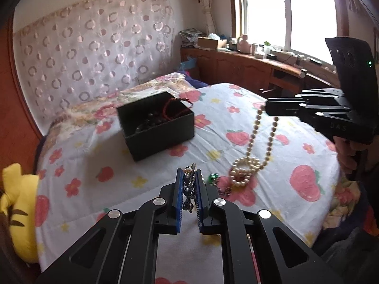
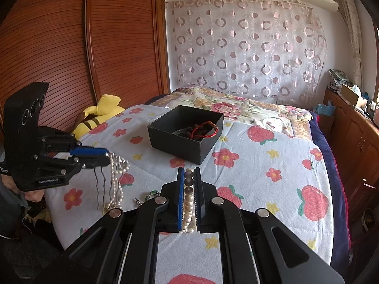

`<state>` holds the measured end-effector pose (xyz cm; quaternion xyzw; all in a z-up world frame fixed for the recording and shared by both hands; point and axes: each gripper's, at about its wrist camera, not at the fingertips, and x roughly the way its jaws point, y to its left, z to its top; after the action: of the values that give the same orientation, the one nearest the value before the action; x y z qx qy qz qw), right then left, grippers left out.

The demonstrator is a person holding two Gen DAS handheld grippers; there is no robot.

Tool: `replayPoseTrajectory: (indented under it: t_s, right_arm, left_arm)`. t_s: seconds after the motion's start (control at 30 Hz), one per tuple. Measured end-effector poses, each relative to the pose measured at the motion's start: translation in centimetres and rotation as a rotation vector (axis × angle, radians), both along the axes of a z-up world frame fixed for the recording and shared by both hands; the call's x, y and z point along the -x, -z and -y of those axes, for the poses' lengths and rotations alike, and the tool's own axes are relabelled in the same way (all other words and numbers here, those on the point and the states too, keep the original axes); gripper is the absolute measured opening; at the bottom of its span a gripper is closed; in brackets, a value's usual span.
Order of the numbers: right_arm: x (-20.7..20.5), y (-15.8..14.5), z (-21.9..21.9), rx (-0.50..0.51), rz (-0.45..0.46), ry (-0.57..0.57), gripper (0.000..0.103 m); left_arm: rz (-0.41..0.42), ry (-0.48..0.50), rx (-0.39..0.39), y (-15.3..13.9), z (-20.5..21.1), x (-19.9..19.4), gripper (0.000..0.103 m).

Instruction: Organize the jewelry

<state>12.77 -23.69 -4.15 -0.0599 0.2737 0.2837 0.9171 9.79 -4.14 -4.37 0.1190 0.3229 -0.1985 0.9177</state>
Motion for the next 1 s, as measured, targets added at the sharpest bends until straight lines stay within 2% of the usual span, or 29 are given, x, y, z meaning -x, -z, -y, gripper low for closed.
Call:
replayPoseTrajectory:
  t_s: [0.07,0.17,0.3,0.5,0.73,0.83,1.0]
  right_arm:
    - [0.0,0.0,0.0,-0.001,0.000,0.001,0.009]
    - [0.0,0.1,0.0,-0.002,0.000,0.000,0.009]
    - [0.1,0.2,-0.1,0.000,-0.002,-0.004,0.009]
    - [0.2,0.3,-0.2,0.001,-0.003,-0.004,0.009]
    - [0.1,0.2,-0.3,0.000,-0.002,-0.004,0.009]
    - [0.1,0.2,-0.2,0.000,-0.003,-0.003,0.009]
    - [0.0,0.2,-0.2,0.000,-0.004,-0.002,0.009]
  left_arm:
    - [0.019,-0.017,-0.054,-0.1,0.1,-0.2,0.008]
    - [-0.002,-0.021,-0.072,-0.1,-0.2,-0.9,0.008]
    - [-0.058,-0.027,-0.057,0.5,-1.3,-2.0,0.009]
    - [-0.060,-0.041,-0.043,0.9,-1.1,-2.0,0.010]
    - [-0.059,-0.002,-0.077,1.9,2.0,-2.2,0.008]
    - [-0.078,0.022,-0.077,2.6,3.0,-2.5,0.002]
    - [-0.074,-0.004,-0.057,2.2,2.1,-2.3,0.001]
